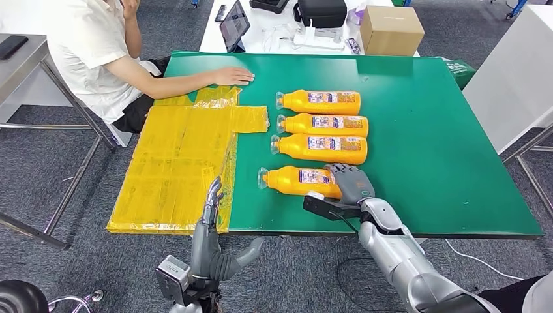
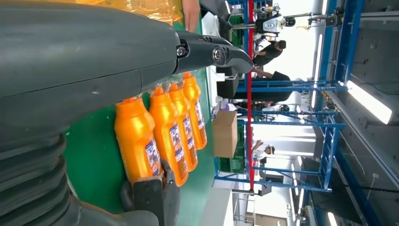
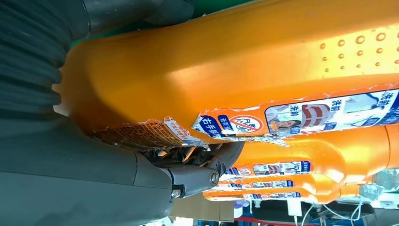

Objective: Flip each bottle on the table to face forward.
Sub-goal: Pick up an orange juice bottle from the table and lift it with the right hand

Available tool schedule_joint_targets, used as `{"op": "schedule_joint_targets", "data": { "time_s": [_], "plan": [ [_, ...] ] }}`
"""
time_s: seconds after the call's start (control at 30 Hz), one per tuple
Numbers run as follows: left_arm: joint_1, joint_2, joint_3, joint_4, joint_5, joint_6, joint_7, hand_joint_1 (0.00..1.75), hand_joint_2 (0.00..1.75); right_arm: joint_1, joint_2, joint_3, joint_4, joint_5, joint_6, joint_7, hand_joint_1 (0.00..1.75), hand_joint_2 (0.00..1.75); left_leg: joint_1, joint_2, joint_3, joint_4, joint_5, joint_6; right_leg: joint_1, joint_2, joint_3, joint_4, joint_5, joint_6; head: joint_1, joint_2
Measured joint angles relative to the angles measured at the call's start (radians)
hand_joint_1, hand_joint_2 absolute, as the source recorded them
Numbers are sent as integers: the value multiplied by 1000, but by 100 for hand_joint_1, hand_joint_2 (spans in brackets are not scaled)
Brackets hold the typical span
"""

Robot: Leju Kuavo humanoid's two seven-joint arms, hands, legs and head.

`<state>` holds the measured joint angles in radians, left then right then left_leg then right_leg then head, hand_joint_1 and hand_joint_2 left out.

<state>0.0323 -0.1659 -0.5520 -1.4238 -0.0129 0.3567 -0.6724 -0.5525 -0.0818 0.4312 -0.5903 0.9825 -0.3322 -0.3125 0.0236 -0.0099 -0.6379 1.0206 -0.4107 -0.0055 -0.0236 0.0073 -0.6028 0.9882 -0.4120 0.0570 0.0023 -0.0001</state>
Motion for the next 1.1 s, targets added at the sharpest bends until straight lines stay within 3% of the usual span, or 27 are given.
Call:
{"op": "schedule_joint_targets", "data": {
  "time_s": [0.13,0.3,0.47,0.8,0.97,1.1],
  "plan": [
    [4,2,0,-8,1,4,1,0,175,5,0,2,-1,-51,3,-15,175,175,0,0,2,0,0,0,0,0,1,0,0,0,0,0],
    [11,0,12,-11,57,41,7,0,175,26,6,-24,-12,-215,27,-119,175,175,0,0,6,0,-1,0,0,1,5,0,0,0,0,0],
    [25,-9,44,-16,238,44,52,0,175,90,28,-71,-74,-342,8,-201,175,175,0,0,7,0,-1,0,0,1,6,0,0,0,0,0],
    [41,-12,88,-36,468,33,131,0,175,192,66,-115,-205,-442,-41,-248,175,175,0,0,4,0,-1,0,0,1,4,0,0,0,0,0],
    [41,-2,83,-35,544,-53,167,0,175,230,86,-109,-291,-511,29,-264,175,175,0,0,3,0,-1,0,0,1,3,0,0,0,0,0],
    [27,11,48,-30,503,-132,167,0,175,254,115,-60,-351,-533,109,-294,175,175,0,0,2,0,-1,0,0,1,2,0,0,0,0,0]
  ]
}}
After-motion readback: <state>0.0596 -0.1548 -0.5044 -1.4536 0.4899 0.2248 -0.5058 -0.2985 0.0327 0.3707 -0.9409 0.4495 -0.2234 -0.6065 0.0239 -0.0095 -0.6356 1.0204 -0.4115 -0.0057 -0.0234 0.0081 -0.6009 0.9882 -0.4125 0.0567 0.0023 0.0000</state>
